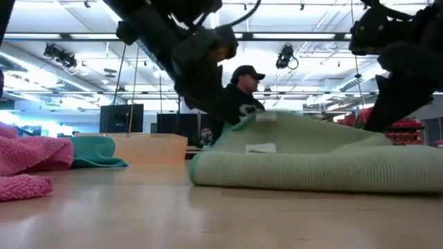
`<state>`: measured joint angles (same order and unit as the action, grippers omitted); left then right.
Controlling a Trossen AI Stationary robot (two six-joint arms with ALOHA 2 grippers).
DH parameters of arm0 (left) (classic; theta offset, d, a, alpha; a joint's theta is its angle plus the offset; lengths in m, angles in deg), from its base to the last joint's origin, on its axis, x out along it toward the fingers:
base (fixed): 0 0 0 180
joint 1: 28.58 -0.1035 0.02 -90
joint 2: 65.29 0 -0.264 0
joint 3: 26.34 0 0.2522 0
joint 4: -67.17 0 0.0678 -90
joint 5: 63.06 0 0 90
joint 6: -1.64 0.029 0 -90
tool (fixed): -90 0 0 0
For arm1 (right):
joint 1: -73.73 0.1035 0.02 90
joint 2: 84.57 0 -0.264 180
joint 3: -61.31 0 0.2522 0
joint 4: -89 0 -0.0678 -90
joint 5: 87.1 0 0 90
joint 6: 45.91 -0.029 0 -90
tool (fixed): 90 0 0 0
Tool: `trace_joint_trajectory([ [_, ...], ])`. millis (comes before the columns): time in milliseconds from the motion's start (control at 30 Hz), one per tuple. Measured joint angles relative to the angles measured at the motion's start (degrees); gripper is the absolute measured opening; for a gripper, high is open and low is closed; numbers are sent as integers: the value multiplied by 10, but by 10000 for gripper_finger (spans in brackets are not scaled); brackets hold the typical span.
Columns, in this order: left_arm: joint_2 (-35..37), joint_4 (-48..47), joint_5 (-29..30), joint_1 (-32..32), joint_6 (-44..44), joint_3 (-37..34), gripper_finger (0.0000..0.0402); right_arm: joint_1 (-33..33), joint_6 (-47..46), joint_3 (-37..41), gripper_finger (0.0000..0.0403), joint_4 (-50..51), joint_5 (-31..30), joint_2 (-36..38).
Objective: Fold microfiber towels
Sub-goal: Fold the light green towel
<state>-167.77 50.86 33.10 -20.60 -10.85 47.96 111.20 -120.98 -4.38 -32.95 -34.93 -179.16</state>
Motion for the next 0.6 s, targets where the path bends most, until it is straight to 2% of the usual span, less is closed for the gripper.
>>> trace_joint_trajectory([
  [167,0,-4,0,-16,-12,0,65,-7,-1,8,29,3,-3,7],
  [367,0,-7,1,-22,-29,0,113,-25,13,1,124,15,-5,24],
  [500,9,-8,0,-21,-21,0,135,-22,31,-2,184,28,-15,71],
  [600,17,-5,-43,-3,-2,0,139,9,32,-2,205,-28,-13,99],
])
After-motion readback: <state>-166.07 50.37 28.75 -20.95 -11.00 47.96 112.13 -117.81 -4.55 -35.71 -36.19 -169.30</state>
